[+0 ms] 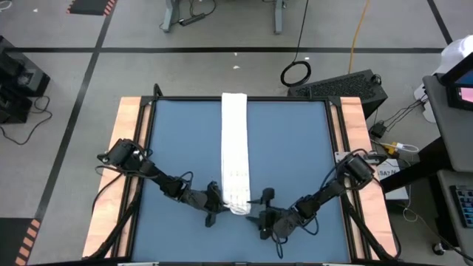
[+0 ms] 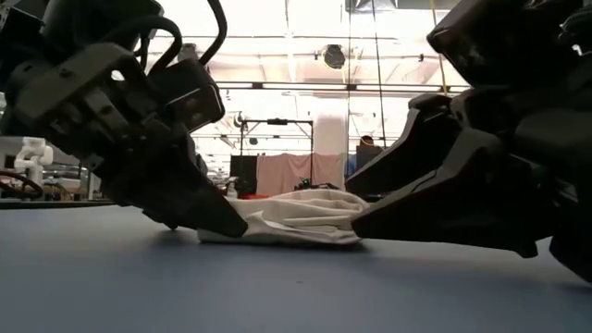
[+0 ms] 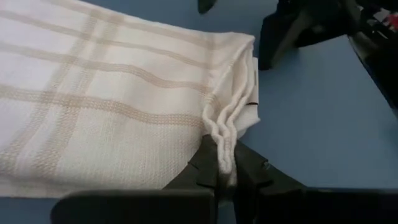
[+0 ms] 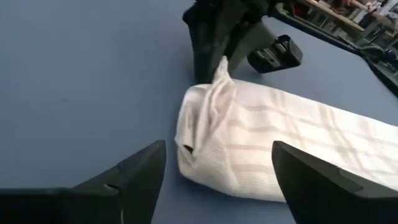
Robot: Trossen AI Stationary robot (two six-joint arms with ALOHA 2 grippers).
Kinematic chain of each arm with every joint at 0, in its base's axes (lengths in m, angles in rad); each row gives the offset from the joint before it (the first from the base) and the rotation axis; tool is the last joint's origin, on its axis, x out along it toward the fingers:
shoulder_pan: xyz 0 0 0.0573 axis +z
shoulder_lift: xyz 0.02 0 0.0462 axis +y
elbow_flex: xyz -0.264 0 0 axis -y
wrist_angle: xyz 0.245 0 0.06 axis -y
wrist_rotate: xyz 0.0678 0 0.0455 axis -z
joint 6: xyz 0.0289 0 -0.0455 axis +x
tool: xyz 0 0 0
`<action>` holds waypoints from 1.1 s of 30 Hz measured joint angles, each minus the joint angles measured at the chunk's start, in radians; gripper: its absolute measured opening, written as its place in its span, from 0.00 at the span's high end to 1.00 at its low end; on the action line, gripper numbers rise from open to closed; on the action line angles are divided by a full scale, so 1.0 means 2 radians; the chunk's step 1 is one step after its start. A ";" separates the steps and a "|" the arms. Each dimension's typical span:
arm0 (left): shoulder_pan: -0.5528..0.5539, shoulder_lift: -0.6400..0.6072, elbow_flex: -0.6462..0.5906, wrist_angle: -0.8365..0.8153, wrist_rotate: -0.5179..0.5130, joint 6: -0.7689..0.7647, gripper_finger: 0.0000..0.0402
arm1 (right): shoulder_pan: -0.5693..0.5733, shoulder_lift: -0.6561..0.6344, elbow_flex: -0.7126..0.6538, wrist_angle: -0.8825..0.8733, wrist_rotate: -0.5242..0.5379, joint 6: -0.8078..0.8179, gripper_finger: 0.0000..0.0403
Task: Roll towel into tight, uniform cylinder
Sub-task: Roll the white towel
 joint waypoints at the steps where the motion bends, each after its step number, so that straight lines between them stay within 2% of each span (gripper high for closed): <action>1: 0.000 0.000 -0.001 0.005 0.001 0.000 0.96 | -0.001 0.003 0.000 0.007 -0.003 -0.001 0.30; 7: 0.005 -0.001 -0.001 0.018 0.001 -0.037 0.96 | -0.007 0.017 0.000 0.038 -0.046 -0.019 0.38; 15: 0.013 -0.001 -0.025 0.104 0.047 -0.075 0.96 | -0.007 0.020 0.000 0.043 -0.046 -0.048 0.50; 20: 0.020 -0.002 -0.030 0.108 0.059 -0.091 0.96 | -0.013 0.021 -0.001 0.066 -0.052 -0.057 0.56; 24: 0.022 -0.002 -0.031 0.109 0.066 -0.093 0.96 | -0.016 0.022 -0.001 0.074 -0.059 -0.035 0.67; 29: 0.022 -0.002 -0.031 0.105 0.065 -0.101 0.95 | -0.018 0.023 -0.001 0.076 -0.062 -0.004 0.86; 31: 0.022 -0.002 -0.031 0.105 0.064 -0.100 0.93 | -0.018 0.023 -0.001 0.077 -0.062 0.004 0.94; 33: 0.021 -0.002 -0.031 0.104 0.063 -0.092 0.89 | -0.018 0.024 -0.001 0.077 -0.062 0.016 0.97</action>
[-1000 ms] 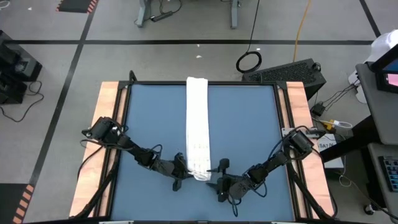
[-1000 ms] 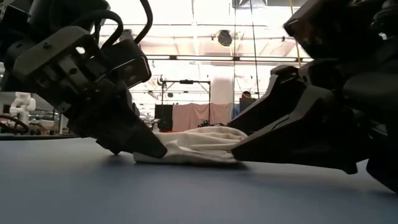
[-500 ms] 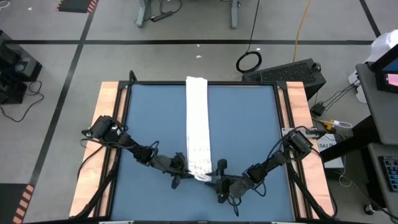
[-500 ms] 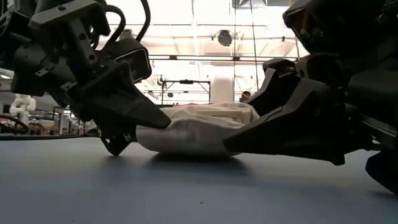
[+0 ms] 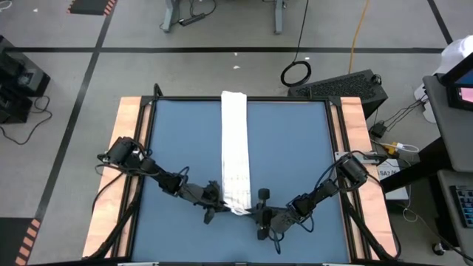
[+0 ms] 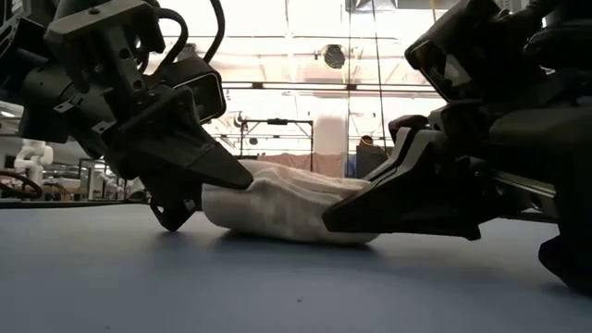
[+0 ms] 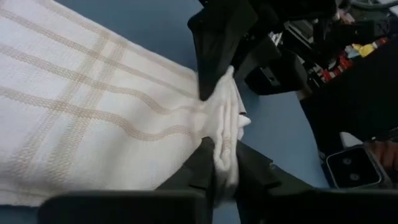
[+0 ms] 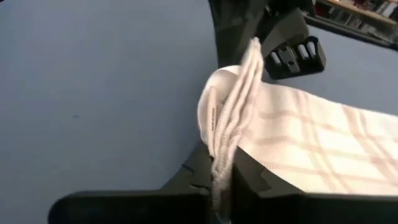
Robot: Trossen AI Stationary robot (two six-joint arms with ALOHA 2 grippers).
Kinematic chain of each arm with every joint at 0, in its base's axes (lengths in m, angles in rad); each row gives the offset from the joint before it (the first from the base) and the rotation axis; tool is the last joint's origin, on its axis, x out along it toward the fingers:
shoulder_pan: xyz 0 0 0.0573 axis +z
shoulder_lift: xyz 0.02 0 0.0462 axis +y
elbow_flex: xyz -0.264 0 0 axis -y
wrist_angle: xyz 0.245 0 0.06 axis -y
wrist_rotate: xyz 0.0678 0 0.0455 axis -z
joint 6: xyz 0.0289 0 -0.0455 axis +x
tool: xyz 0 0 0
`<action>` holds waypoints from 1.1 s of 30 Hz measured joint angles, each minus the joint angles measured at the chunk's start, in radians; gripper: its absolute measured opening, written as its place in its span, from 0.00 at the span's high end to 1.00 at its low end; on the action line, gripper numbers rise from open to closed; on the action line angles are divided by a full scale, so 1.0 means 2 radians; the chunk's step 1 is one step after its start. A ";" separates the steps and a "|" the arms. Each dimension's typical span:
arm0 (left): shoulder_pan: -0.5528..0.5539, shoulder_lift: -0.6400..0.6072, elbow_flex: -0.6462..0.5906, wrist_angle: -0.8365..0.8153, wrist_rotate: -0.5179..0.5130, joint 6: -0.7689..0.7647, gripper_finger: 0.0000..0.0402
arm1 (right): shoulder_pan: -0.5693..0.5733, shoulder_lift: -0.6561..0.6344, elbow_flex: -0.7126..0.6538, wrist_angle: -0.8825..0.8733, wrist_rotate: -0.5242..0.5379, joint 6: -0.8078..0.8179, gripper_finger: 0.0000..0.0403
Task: Roll towel into tight, uniform cylinder
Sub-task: Roll the white towel
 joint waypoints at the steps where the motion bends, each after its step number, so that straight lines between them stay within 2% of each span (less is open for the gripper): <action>1: -0.002 0.000 0.000 0.000 -0.002 0.003 0.86 | -0.001 0.000 0.000 -0.001 0.001 0.009 0.97; 4: -0.014 0.001 0.000 -0.003 -0.020 0.024 0.78 | -0.005 0.000 0.000 -0.003 -0.002 0.037 0.95; 8: -0.033 0.002 -0.001 -0.008 -0.050 0.053 0.64 | -0.013 -0.002 0.000 -0.003 -0.002 0.069 0.98; 14: -0.069 0.003 -0.002 -0.012 -0.115 0.108 0.48 | -0.023 -0.010 -0.001 -0.006 -0.015 0.106 0.98; 20: -0.117 0.003 0.004 -0.007 -0.248 0.175 0.37 | -0.044 -0.015 -0.001 -0.012 -0.043 0.175 0.98; 25: -0.147 0.002 0.019 -0.008 -0.365 0.264 0.29 | -0.058 -0.016 -0.001 -0.007 -0.077 0.199 0.98; 29: -0.151 0.002 0.024 -0.012 -0.373 0.289 0.21 | -0.064 -0.017 -0.001 -0.003 -0.087 0.210 0.98; 33: -0.152 0.001 0.025 -0.058 -0.369 0.283 0.14 | -0.068 -0.018 -0.001 0.000 -0.104 0.210 0.98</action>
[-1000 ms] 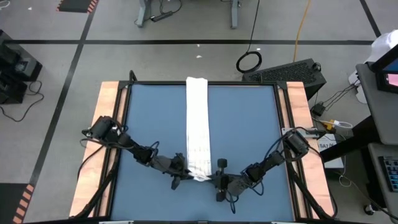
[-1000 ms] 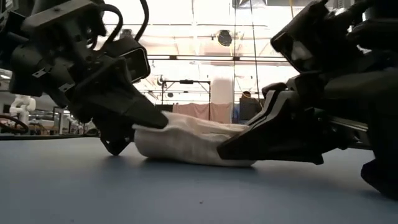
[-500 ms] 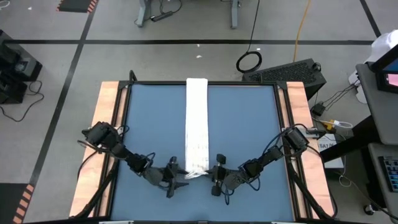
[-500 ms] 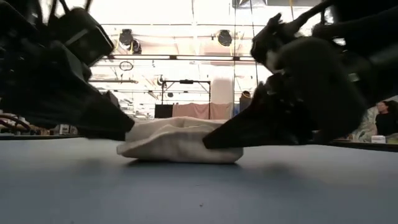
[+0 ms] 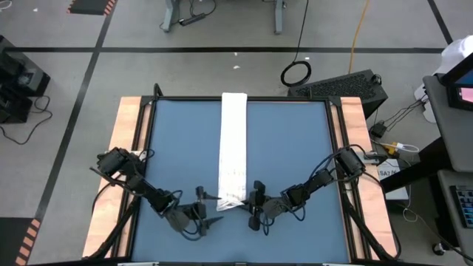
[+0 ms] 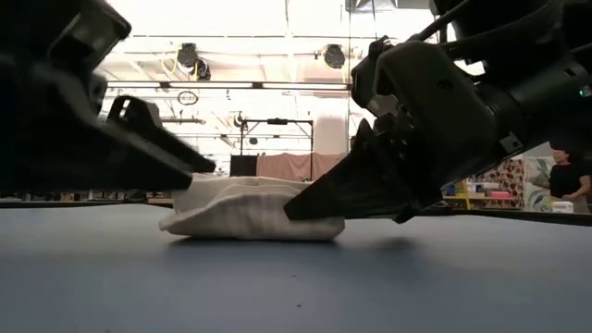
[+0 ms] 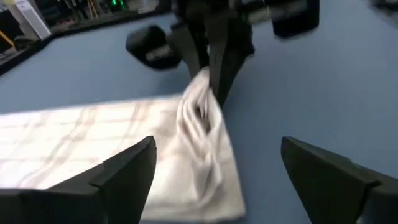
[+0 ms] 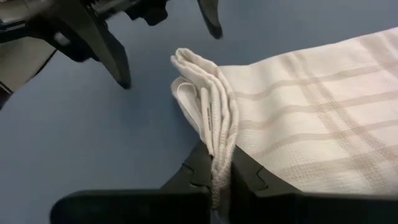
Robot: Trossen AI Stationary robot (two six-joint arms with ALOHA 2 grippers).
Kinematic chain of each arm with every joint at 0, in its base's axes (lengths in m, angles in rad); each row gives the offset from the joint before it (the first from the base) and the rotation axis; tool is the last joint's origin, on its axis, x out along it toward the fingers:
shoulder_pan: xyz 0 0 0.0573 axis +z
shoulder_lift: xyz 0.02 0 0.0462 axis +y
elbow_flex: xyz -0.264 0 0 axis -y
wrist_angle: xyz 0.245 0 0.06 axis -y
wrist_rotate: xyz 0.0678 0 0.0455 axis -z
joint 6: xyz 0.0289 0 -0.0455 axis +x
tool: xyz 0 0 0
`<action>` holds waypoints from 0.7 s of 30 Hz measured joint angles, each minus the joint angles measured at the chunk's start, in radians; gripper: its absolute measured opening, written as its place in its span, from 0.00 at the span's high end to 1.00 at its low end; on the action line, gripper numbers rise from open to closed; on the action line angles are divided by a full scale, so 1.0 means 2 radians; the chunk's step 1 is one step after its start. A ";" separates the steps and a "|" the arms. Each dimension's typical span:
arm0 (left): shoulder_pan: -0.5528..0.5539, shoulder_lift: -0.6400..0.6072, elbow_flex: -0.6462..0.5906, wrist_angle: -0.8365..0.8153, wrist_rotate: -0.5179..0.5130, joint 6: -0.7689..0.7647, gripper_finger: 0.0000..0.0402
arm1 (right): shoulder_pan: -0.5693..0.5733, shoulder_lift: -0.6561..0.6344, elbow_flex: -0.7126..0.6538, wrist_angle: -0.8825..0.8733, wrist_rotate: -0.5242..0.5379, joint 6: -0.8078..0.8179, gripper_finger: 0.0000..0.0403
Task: Roll towel into tight, uniform cylinder
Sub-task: Roll the white towel
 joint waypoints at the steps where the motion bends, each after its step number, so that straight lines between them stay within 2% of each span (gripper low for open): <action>1: 0.000 0.000 0.000 -0.011 0.000 -0.004 0.13 | 0.000 0.000 0.000 0.000 0.000 0.000 0.98; 7: 0.008 0.000 0.000 -0.049 0.001 -0.008 0.13 | -0.004 0.000 0.000 -0.003 -0.009 0.000 0.98; 9: 0.015 0.000 0.000 -0.050 0.010 -0.004 0.17 | -0.006 0.000 0.000 -0.002 -0.013 0.002 0.98; 15: 0.037 0.000 0.000 -0.051 0.079 0.005 0.27 | -0.010 0.000 0.000 -0.001 -0.015 0.004 0.98; 19: 0.043 0.000 0.000 -0.051 0.078 0.005 0.31 | -0.010 0.000 0.000 -0.001 -0.015 0.004 0.98; 21: 0.045 0.000 0.000 -0.051 0.072 0.005 0.36 | -0.010 0.000 0.000 -0.001 -0.015 0.004 0.98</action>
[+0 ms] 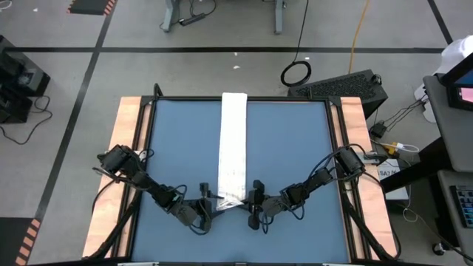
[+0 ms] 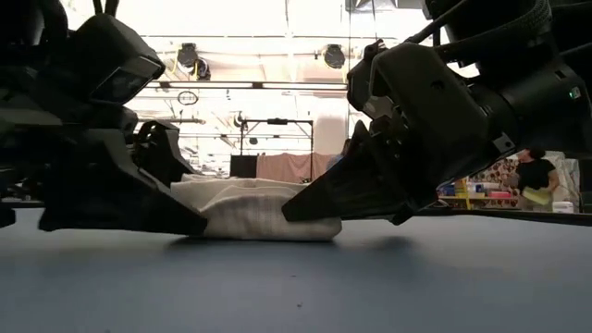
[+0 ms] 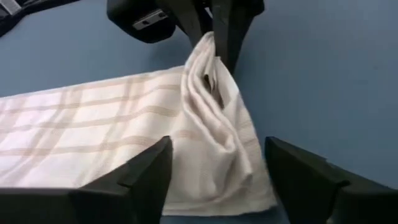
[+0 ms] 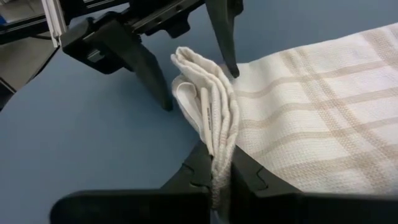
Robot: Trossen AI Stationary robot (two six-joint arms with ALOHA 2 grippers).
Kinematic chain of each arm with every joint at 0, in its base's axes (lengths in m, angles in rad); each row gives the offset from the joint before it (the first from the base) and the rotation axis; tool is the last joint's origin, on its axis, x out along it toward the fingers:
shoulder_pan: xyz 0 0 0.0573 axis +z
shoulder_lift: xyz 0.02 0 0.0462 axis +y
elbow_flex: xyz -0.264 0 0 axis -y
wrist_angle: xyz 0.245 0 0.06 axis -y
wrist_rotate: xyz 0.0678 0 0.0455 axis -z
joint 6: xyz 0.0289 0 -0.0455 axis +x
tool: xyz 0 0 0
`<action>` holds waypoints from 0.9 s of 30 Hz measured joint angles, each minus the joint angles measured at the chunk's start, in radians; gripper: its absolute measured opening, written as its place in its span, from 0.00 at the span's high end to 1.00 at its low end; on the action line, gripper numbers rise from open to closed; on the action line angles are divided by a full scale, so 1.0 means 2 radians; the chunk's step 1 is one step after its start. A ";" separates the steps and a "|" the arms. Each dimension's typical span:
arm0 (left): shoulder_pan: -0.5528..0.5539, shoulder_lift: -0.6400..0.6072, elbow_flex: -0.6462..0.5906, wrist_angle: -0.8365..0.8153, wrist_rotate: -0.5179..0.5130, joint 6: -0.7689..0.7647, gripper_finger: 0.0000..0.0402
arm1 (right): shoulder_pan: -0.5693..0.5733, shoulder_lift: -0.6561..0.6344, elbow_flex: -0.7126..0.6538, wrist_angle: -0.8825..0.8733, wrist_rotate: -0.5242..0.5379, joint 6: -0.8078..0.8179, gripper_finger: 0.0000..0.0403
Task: Roll towel into tight, uniform cylinder
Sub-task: Roll the white towel
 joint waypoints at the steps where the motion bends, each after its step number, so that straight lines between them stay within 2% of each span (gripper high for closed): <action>1: 0.002 0.000 0.000 0.000 0.000 0.000 0.41 | 0.000 0.000 0.000 0.000 0.000 0.000 0.98; 4: 0.008 0.000 0.000 0.001 0.003 0.000 0.59 | 0.000 0.000 0.000 0.000 0.000 0.000 0.98; 8: 0.014 0.000 0.000 0.004 0.027 -0.023 0.91 | 0.000 0.000 0.000 -0.003 -0.008 0.000 0.98; 9: 0.016 0.000 0.000 0.009 0.036 -0.033 0.95 | 0.000 0.000 0.000 -0.003 -0.017 0.000 0.98; 12: 0.018 0.000 0.000 0.027 0.064 -0.080 0.94 | 0.000 0.000 0.000 -0.003 -0.040 0.008 0.98; 16: 0.018 0.000 0.000 0.037 0.101 -0.185 0.94 | 0.001 -0.001 0.000 0.001 -0.079 0.032 0.96; 20: 0.017 0.000 0.000 0.041 0.131 -0.281 0.97 | 0.006 -0.002 0.001 0.004 -0.086 0.047 0.90; 27: 0.017 -0.001 0.000 0.082 0.148 -0.328 0.97 | 0.023 -0.005 0.001 0.008 -0.088 0.000 0.76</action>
